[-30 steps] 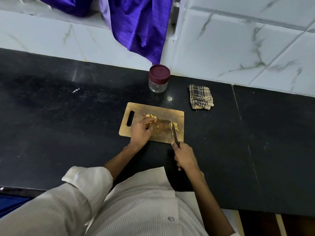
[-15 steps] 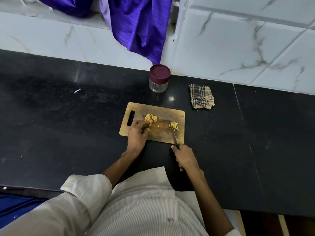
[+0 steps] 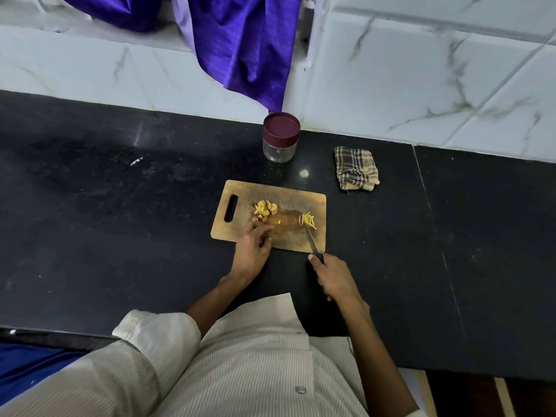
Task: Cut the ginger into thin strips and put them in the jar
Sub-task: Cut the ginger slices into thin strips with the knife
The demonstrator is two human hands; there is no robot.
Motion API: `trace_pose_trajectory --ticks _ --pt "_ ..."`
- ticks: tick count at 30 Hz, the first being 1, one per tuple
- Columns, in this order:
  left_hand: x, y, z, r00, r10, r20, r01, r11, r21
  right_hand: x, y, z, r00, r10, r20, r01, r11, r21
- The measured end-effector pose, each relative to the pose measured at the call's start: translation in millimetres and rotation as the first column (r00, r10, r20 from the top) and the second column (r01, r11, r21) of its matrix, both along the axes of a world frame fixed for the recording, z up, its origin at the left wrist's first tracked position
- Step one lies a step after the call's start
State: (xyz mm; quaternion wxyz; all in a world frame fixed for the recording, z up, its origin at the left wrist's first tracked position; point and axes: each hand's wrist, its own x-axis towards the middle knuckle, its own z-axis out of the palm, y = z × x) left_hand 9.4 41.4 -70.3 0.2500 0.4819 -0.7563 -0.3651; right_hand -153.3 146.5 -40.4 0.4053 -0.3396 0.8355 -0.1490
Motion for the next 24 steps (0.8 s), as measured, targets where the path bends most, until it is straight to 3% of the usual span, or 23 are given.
trace_pose_trajectory --ticks 12,16,24 --pt "-1.5 1.6 -4.6 1.0 0.0 0.005 0.0 0.999 -0.036 11.6 -20.8 6.6 0.999 0.044 0.01 -0.042 0.987 -0.153" --pt "0.7 3.9 -4.4 0.999 -0.032 0.009 0.033 0.998 -0.046 20.2 -32.5 4.9 0.996 0.028 -0.085 -0.047 0.971 -0.234" --pt "4.7 1.0 0.2 0.999 0.001 -0.05 0.0 1.0 0.012 17.8 -39.6 -3.8 0.969 0.078 -0.232 -0.118 0.98 -0.162"
